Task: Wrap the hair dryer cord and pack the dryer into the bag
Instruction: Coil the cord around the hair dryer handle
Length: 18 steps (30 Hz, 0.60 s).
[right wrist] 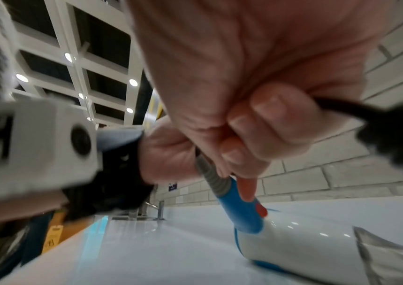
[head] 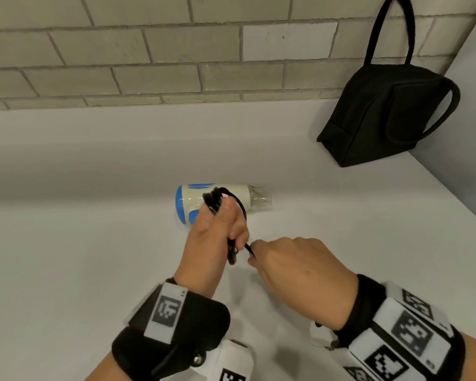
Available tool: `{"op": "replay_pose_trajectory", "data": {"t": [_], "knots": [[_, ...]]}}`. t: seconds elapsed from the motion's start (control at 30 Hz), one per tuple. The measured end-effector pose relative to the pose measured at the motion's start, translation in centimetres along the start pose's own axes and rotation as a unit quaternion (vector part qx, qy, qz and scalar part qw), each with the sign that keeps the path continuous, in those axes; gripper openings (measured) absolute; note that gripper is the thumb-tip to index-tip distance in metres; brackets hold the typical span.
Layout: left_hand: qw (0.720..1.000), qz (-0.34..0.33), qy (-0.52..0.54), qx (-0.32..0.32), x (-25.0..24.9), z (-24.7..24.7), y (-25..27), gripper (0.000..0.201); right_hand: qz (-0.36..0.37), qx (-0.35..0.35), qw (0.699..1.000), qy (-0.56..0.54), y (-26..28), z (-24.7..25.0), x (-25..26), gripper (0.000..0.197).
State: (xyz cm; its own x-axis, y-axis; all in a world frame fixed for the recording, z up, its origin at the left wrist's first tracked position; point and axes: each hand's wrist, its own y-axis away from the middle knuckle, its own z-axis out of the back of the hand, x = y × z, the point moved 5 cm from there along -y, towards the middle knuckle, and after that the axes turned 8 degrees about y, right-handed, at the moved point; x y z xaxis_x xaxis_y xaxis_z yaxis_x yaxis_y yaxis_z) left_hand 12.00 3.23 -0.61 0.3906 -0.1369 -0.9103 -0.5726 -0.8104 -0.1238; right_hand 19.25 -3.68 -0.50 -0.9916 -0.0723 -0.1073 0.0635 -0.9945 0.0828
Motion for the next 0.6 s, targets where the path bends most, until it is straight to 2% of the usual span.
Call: {"op": "replay_pose_trajectory", "data": {"t": [0.1, 0.17, 0.33, 0.47, 0.6], "knots": [[0.986, -0.027, -0.156, 0.046, 0.4, -1.1, 0.7, 0.027, 0.021, 0.010, 1.000, 0.020, 1.0, 0.8, 0.1, 0.026], [0.973, -0.042, -0.214, 0.075, 0.9, -1.4, 1.1, 0.027, 0.032, 0.021, 0.999, 0.025, 1.7, 1.3, -0.1, 0.022], [0.959, -0.038, -0.260, 0.106, 1.1, -2.1, 1.5, 0.027, 0.062, 0.033, 0.996, 0.053, 2.7, 2.6, -0.4, 0.028], [0.945, -0.069, -0.308, 0.081, 0.8, -2.4, 1.6, 0.029, 0.064, 0.018, 0.998, 0.020, 2.9, 2.9, 0.0, 0.030], [0.944, -0.065, -0.315, 0.072, 1.6, -1.8, 1.6, 0.030, 0.062, -0.009, 0.998, -0.008, 2.9, 2.8, 0.2, 0.032]]}}
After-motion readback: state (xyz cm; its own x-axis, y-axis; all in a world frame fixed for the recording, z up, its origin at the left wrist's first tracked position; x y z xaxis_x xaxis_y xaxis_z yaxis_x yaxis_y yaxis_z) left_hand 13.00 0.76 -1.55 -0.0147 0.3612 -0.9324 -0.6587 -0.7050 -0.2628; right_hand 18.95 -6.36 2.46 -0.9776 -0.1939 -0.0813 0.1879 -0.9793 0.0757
